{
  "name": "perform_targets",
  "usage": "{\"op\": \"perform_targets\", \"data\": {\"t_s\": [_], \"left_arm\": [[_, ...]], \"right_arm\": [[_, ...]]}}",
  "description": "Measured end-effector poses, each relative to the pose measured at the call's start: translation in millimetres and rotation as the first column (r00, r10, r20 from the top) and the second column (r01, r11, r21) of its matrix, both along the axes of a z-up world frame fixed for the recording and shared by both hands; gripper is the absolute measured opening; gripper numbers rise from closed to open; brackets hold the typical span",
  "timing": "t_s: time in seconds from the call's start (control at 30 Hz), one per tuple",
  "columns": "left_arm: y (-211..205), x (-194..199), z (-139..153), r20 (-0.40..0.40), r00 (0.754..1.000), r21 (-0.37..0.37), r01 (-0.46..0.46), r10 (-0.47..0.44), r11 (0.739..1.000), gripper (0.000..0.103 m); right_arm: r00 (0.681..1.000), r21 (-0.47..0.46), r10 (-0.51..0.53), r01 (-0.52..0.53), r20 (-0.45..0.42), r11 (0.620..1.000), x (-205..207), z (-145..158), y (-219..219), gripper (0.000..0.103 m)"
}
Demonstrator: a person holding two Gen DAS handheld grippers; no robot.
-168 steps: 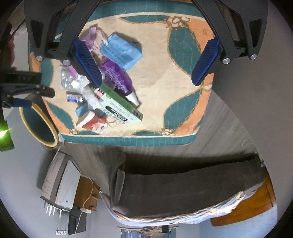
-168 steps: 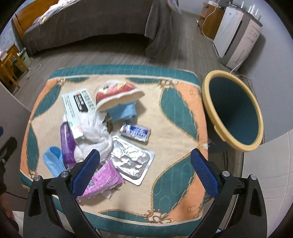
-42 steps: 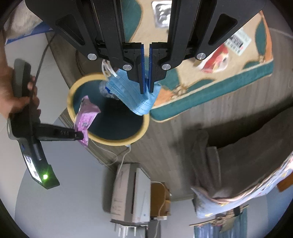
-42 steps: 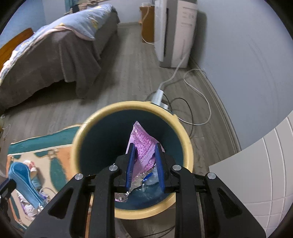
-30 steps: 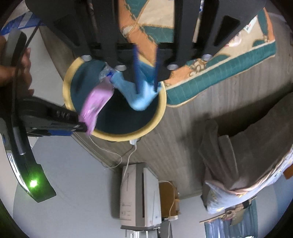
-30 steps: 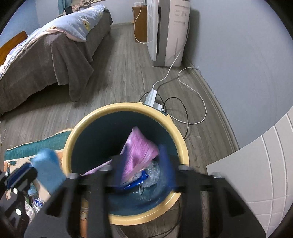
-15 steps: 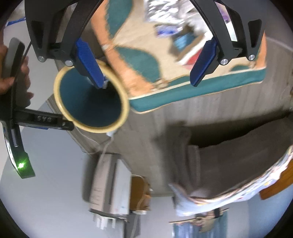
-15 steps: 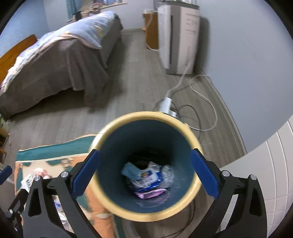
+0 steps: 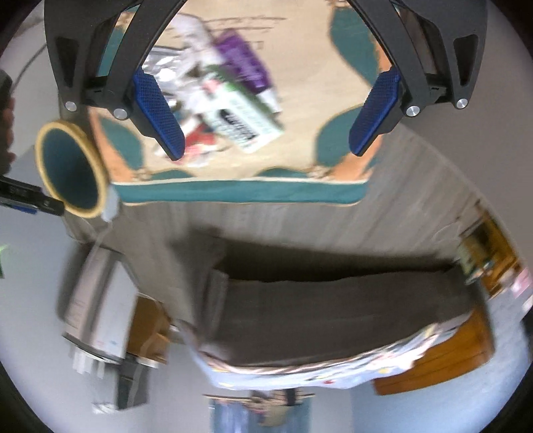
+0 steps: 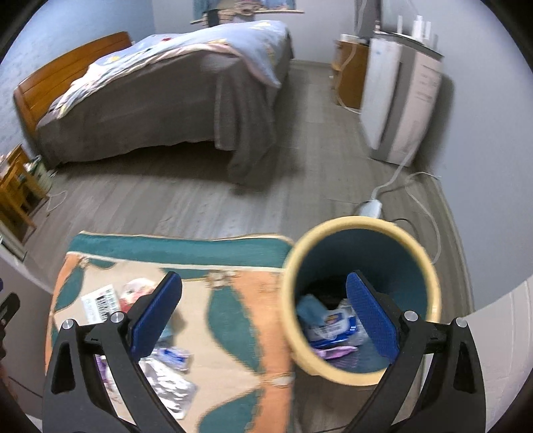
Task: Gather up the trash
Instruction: 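Move both open tools back over the trash on the cushion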
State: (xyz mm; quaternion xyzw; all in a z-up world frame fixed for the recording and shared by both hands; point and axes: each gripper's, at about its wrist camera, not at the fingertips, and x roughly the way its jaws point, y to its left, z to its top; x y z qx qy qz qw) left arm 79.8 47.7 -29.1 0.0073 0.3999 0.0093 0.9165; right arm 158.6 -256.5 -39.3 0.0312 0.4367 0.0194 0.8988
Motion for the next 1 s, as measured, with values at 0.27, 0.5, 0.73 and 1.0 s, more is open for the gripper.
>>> {"op": "perform_targets", "data": {"t_s": [0.27,0.5,0.73,1.0], "left_arm": [[31.1,5.3,-20.6,-0.038,0.999,0.021,-0.033,0.033,0.999,0.098],[30.7,23.7,-47.9,-0.104,0.995,0.038,0.014,-0.010,0.999,0.098],[24.2,40.4,-80.8,-0.183,0.982,0.043,0.048,-0.039,0.998,0.098],[4.1,53.8,-103.1,-0.233,0.966,0.075,0.128,-0.107,0.989,0.098]], "right_arm": [[0.990,-0.047,0.116,-0.120,-0.075,0.992,7.9,-28.6,72.6,0.097],[0.980,-0.076,0.148,-0.159,-0.130,0.984,26.1,-57.6,97.1,0.097],[0.962,-0.058,0.160,-0.176,-0.222,0.983,50.7,-97.9,108.4,0.097],[0.927,0.068,0.186,-0.173,-0.324,0.983,67.9,-128.8,119.2,0.095]]}}
